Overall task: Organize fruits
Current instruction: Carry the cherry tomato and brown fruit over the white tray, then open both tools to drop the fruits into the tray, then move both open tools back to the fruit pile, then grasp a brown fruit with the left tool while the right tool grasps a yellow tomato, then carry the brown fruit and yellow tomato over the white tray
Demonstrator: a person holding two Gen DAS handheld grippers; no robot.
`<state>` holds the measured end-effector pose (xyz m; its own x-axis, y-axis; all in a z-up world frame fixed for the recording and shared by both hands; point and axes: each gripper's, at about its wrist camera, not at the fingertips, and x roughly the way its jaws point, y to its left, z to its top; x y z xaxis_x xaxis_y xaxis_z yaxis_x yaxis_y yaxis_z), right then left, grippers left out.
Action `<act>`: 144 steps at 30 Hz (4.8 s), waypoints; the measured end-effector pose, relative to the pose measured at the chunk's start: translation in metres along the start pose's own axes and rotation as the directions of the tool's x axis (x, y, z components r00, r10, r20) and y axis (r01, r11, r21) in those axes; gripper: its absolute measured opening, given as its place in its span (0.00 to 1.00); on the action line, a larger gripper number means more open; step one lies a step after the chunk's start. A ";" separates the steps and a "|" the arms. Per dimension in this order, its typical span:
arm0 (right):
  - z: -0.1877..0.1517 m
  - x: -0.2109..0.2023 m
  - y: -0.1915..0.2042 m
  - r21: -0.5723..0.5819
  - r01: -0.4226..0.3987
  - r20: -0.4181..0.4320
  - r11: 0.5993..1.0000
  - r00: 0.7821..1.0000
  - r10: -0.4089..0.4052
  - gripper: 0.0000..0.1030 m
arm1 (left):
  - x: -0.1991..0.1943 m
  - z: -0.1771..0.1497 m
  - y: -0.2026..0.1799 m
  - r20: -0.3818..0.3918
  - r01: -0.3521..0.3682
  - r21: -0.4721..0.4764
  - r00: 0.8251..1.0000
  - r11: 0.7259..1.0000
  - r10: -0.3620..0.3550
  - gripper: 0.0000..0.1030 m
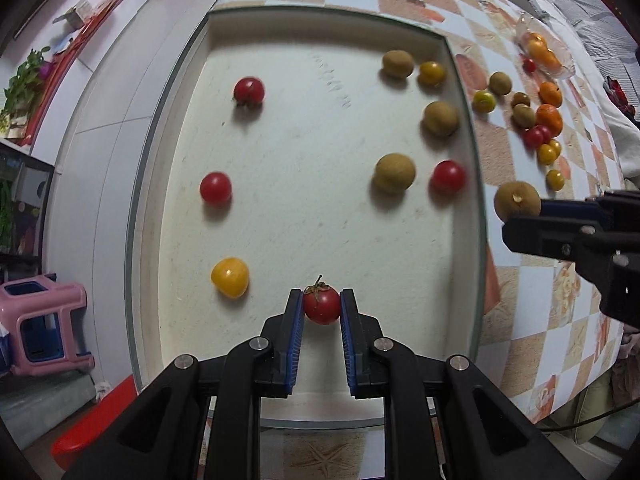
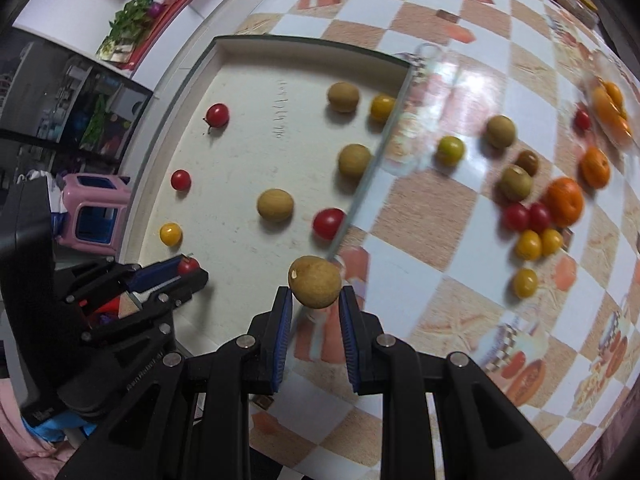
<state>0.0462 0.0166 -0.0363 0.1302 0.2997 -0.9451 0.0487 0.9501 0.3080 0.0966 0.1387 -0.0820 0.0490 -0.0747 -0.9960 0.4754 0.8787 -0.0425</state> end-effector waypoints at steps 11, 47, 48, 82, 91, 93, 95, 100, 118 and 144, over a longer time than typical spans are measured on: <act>0.056 0.024 0.014 -0.009 0.013 -0.004 1.000 1.000 -0.013 0.25 | 0.014 0.005 0.011 0.008 0.010 -0.016 1.000 1.000 -0.010 0.19; 0.032 -0.032 -0.066 0.206 0.084 0.100 0.975 0.989 -0.106 0.80 | -0.032 0.034 -0.044 0.105 -0.066 0.134 0.993 0.989 0.052 0.78; 0.023 -0.035 -0.082 0.236 0.091 0.094 0.968 0.989 -0.115 0.80 | -0.035 0.040 -0.052 0.111 -0.058 0.149 0.993 0.987 0.042 0.78; -0.020 -0.013 -0.192 0.261 0.048 0.127 0.964 0.988 -0.084 0.56 | 0.030 0.174 -0.180 0.093 -0.072 0.328 0.995 0.942 0.044 0.78; -0.009 -0.010 -0.182 0.215 0.053 0.149 0.975 0.985 -0.086 0.35 | 0.044 0.189 -0.191 0.096 -0.080 0.329 0.994 0.941 0.051 0.75; -0.008 -0.009 -0.180 0.216 0.038 0.156 0.976 0.985 -0.073 0.26 | 0.048 0.191 -0.191 0.082 -0.080 0.327 0.995 0.942 0.056 0.63; -0.007 -0.010 -0.177 0.214 0.030 0.163 0.976 0.984 -0.066 0.19 | 0.055 0.190 -0.190 0.050 -0.081 0.322 0.996 0.943 0.069 0.55; -0.007 -0.010 -0.175 0.226 0.019 0.158 0.974 0.986 -0.055 0.19 | 0.057 0.190 -0.193 0.049 -0.057 0.310 0.998 0.949 0.044 0.44; -0.044 -0.041 -0.194 0.329 -0.034 0.177 0.944 0.984 -0.027 0.19 | 0.012 0.172 -0.183 0.126 0.008 0.261 0.991 0.965 -0.042 0.28; -0.036 -0.064 -0.078 0.133 -0.007 0.132 0.991 0.991 -0.011 0.19 | -0.044 0.052 -0.067 0.108 0.010 0.090 0.994 0.996 -0.020 0.28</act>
<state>-0.0015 -0.0735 -0.0042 0.2591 0.2756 -0.9257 0.1788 0.9282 0.3263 0.1080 0.0587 -0.0313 0.1338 -0.1423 -0.9807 0.5534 0.8317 -0.0451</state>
